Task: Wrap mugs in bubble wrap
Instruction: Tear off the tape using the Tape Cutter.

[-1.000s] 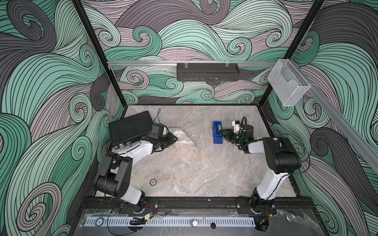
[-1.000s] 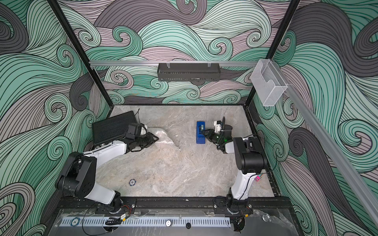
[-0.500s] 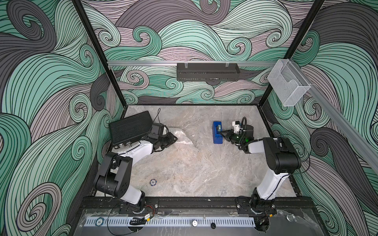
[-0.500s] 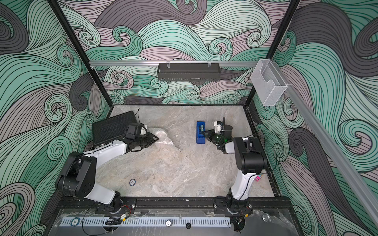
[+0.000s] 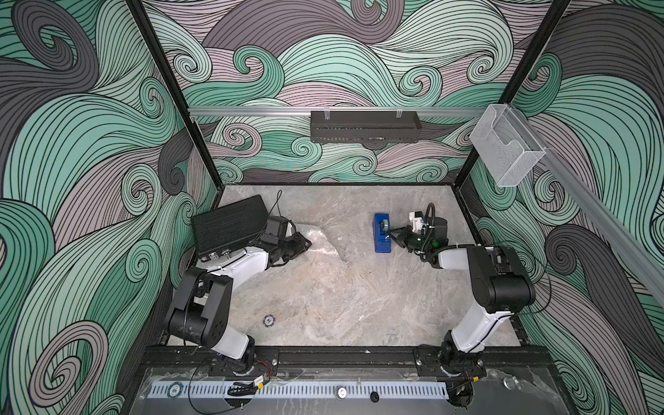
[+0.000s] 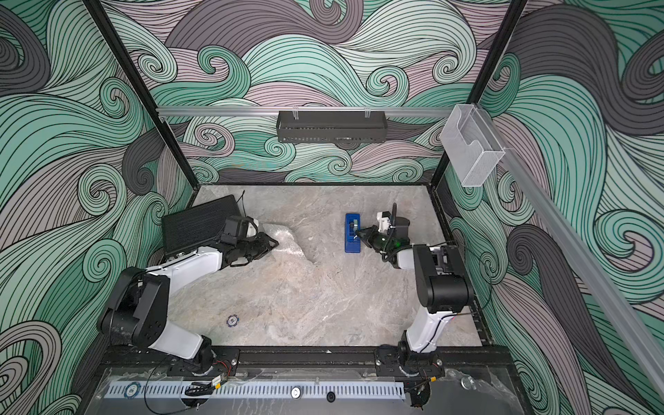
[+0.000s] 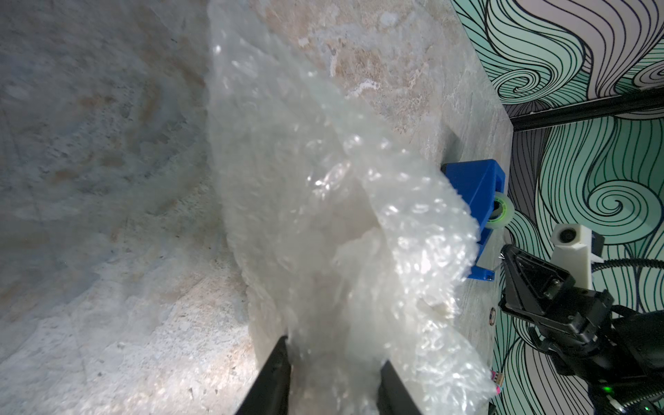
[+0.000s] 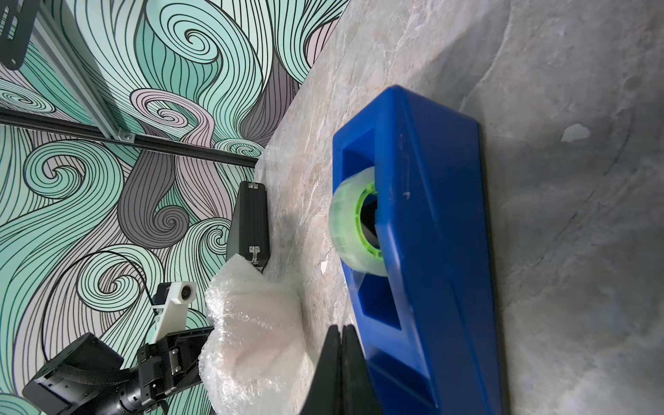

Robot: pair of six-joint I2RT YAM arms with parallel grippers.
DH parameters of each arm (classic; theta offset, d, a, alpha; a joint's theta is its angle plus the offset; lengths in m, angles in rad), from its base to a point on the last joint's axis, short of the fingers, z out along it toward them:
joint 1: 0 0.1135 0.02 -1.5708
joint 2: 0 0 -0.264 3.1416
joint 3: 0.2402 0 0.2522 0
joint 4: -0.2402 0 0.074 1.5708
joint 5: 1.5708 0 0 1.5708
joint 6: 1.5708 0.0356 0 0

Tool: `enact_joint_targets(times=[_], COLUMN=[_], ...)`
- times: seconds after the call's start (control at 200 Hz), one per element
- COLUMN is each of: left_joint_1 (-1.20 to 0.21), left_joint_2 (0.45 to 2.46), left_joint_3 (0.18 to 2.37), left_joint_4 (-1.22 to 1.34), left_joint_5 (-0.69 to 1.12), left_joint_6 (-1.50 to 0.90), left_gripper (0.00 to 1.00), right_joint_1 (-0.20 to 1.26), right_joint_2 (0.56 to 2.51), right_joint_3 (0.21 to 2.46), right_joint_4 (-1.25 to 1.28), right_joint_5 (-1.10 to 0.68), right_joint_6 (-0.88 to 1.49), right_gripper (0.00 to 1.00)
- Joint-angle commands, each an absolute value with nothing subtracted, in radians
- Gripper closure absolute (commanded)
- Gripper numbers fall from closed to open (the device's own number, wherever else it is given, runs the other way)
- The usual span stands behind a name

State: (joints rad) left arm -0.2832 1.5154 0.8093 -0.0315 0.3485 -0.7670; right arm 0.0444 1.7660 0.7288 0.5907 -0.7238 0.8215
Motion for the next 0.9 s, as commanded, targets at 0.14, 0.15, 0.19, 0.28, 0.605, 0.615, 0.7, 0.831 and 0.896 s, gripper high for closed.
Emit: enact_joint_targets(times=[0.14, 0.15, 0.19, 0.28, 0.605, 0.615, 0.7, 0.831, 0.896], left_joint_1=[-0.278, -0.278, -0.278, -0.277, -0.278, -0.278, -0.277, -0.278, -0.277], left_joint_2=[1.546, 1.547, 1.549, 1.55, 1.551, 1.553, 1.554, 1.553, 1.55], left_joint_3=[0.821, 0.821, 0.821, 0.821, 0.819, 0.819, 0.818, 0.817, 0.815], left_joint_4=[-0.085, -0.086, -0.084, -0.083, -0.078, -0.078, -0.077, -0.075, -0.075], left_joint_5=[0.333, 0.333, 0.333, 0.334, 0.336, 0.336, 0.336, 0.337, 0.336], left_joint_6=[-0.744, -0.744, -0.745, -0.746, -0.747, -0.746, -0.746, -0.747, -0.747], left_gripper=[0.66, 0.66, 0.66, 0.66, 0.66, 0.66, 0.67, 0.67, 0.67], right_joint_1=[0.04, 0.039, 0.038, 0.038, 0.038, 0.038, 0.039, 0.039, 0.039], right_joint_2=[1.675, 1.673, 1.665, 1.649, 1.6, 1.598, 1.579, 1.563, 1.552], right_joint_3=[0.733, 0.733, 0.732, 0.742, 0.744, 0.743, 0.75, 0.775, 0.775], right_joint_4=[0.596, 0.596, 0.597, 0.578, 0.55, 0.55, 0.545, 0.509, 0.512], right_joint_5=[-0.721, -0.721, -0.722, -0.722, -0.728, -0.73, -0.737, -0.741, -0.742], right_joint_6=[0.885, 0.886, 0.894, 0.896, 0.916, 0.919, 0.928, 0.928, 0.946], right_gripper=[1.0, 1.0, 1.0, 1.0, 1.0, 1.0, 1.0, 1.0, 1.0])
